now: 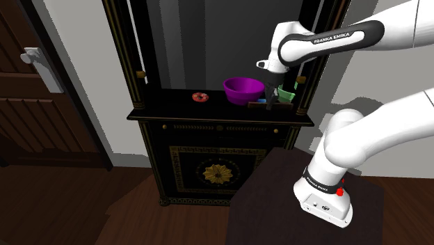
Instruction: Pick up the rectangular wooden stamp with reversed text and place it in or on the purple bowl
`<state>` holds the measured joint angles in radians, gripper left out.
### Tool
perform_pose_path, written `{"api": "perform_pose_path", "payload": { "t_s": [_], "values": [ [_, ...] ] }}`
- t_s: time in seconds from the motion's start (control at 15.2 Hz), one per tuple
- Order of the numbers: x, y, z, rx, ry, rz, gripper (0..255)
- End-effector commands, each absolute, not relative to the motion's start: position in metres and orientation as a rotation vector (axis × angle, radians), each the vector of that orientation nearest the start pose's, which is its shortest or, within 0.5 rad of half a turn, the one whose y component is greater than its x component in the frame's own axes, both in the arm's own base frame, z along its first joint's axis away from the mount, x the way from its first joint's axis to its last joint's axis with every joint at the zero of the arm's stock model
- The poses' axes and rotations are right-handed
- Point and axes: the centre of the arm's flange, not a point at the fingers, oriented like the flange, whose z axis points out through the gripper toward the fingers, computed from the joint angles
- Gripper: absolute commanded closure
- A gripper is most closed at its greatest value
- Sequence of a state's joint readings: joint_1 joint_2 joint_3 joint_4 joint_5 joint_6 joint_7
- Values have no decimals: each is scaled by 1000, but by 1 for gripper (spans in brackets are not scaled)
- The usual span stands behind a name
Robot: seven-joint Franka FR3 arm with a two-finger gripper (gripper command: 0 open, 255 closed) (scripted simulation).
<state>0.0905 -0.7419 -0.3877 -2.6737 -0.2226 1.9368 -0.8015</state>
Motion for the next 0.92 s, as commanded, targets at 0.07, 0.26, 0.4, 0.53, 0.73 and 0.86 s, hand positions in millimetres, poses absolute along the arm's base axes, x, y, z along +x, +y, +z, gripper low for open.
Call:
{"api": "perform_pose_path", "payload": {
  "t_s": [0.07, 0.26, 0.4, 0.53, 0.73, 0.86],
  "values": [
    [315, -119, 467, -2923, -1013, -51, 255],
    [315, -119, 482, -2923, -1013, -51, 255],
    [315, -119, 493, -2923, -1013, -51, 255],
    [315, -119, 504, -2923, -1013, -51, 255],
    [315, -119, 519, -2923, -1013, -51, 255],
    [315, -119, 530, -2923, -1013, -51, 255]
  ]
}}
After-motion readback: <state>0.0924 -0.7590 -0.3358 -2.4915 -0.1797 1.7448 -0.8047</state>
